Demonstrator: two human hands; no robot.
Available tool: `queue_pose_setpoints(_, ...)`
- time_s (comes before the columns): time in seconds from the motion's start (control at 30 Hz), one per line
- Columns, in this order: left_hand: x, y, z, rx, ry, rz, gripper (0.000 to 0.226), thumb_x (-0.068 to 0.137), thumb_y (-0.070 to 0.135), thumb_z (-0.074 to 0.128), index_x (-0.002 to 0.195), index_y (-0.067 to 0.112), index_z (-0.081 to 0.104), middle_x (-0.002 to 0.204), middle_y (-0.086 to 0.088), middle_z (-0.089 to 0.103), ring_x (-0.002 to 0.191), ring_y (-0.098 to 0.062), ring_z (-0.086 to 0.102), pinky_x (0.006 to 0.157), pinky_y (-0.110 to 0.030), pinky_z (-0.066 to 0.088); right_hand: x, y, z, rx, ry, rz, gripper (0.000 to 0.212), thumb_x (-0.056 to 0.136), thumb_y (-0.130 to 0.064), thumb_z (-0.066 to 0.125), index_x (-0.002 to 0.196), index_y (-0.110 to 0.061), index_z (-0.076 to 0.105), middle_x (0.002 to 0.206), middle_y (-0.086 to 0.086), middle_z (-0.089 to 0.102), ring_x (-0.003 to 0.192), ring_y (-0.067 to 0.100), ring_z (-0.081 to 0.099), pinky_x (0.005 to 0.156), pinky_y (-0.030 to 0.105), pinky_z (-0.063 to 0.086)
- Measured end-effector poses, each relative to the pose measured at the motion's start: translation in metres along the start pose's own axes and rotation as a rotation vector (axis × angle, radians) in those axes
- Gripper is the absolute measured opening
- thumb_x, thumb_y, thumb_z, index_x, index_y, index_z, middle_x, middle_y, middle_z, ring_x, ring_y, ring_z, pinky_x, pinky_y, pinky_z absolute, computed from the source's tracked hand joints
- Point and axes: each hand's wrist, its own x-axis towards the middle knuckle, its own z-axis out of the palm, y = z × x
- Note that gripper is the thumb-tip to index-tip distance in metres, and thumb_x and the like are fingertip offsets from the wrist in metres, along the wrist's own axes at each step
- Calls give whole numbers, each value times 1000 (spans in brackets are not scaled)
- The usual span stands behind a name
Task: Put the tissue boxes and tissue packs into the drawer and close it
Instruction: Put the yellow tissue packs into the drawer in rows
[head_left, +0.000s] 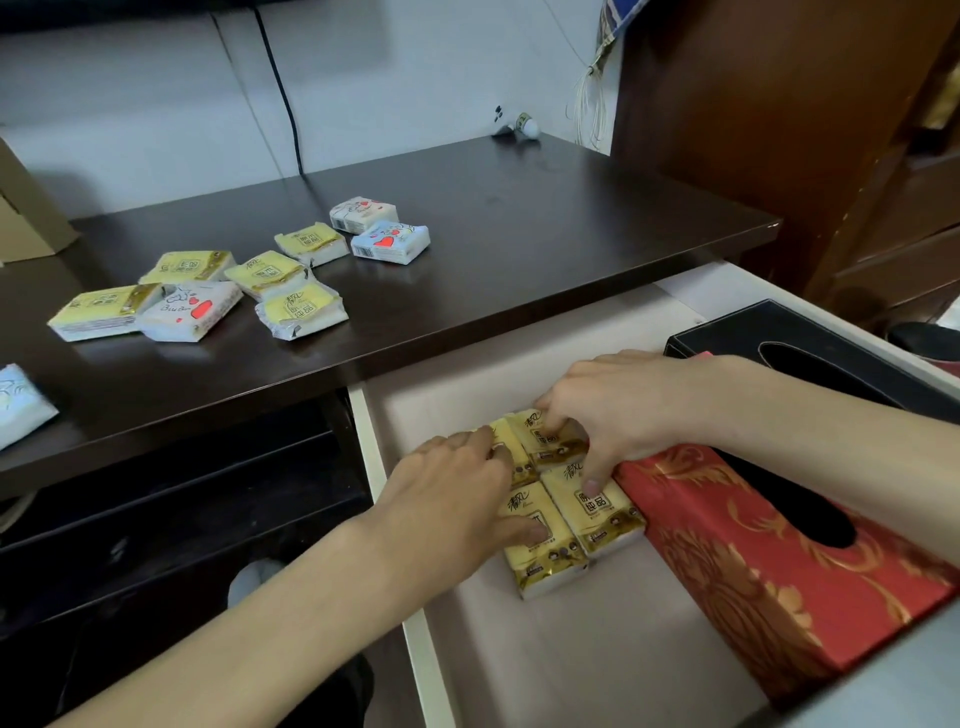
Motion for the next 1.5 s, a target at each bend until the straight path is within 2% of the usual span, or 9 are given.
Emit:
queue_pose_setpoints(0.2, 2, -11, 0, -77, 33, -5, 65, 79, 75, 48, 118, 25, 58, 129, 5, 49, 125, -16, 39, 100, -36, 32, -11, 0, -11, 122, 28, -31, 72, 69, -63, 83, 132, -32, 65, 149, -5, 52, 135, 22, 49, 104, 45, 48)
queue_pose_setpoints(0.4, -1, -34, -30, -220, 180, -84, 42, 89, 61, 47, 113, 30, 63, 111, 12, 57, 104, -12, 54, 77, -34, 46, -16, 5, -29, 357, 339, -23, 39, 79, -65, 64, 107, -41, 74, 111, -25, 70, 112, 1, 62, 94, 36, 52)
queue_pose_setpoints(0.5, -10, -60, -52, -315, 324, -200, 32, 88, 56, 46, 101, 35, 67, 99, 16, 64, 95, -9, 59, 78, -37, 50, -8, -7, -50, 584, 503, -52, 29, 77, -58, 60, 87, -38, 78, 89, -26, 76, 89, -4, 70, 85, 34, 56)
queue_pose_setpoints(0.63, -29, -106, -65, -399, 511, -382, 26, 89, 47, 49, 87, 34, 71, 79, 16, 69, 77, -7, 63, 70, -37, 53, 23, -30, -78, 826, 663, -126, 13, 90, -26, 72, 81, -31, 80, 82, -15, 79, 78, 2, 73, 79, 28, 58)
queue_pose_setpoints(0.8, -51, -177, -65, -402, 660, -611, 21, 87, 42, 53, 82, 35, 73, 73, 17, 68, 73, -7, 63, 60, -31, 49, 82, -63, -113, 994, 718, -155, 19, 93, -16, 72, 86, -30, 81, 85, -16, 79, 85, -3, 72, 81, 15, 54)
queue_pose_setpoints(1.07, -51, -291, -79, -350, 589, -855, 14, 82, 36, 62, 83, 29, 73, 99, 4, 66, 91, -20, 61, 77, -39, 53, 172, -105, -170, 843, 685, -22, 17, 94, -20, 67, 108, -23, 76, 112, -6, 74, 109, 15, 67, 97, 37, 53)
queue_pose_setpoints(1.17, -42, -316, -82, -259, 366, -945, 44, 78, 59, 63, 97, 20, 69, 116, -8, 57, 109, -28, 52, 89, -46, 49, 190, -120, -182, 667, 652, 66, 24, 89, -30, 70, 111, -23, 75, 113, -6, 72, 111, 19, 66, 97, 45, 55)
queue_pose_setpoints(1.3, -33, -329, -78, -240, 124, -967, 87, 66, 84, 55, 123, 18, 56, 131, -13, 52, 117, -33, 51, 95, -50, 45, 207, -133, -185, 452, 573, 144, 25, 82, -39, 71, 102, -24, 75, 107, -2, 74, 101, 22, 66, 79, 36, 56)
queue_pose_setpoints(1.5, -27, -333, -71, -227, 54, -974, 84, 71, 79, 56, 126, 16, 46, 126, -10, 59, 112, -34, 56, 94, -49, 45, 213, -134, -182, 408, 543, 171, 23, 83, -34, 72, 101, -20, 77, 106, -1, 75, 99, 22, 67, 77, 35, 55)
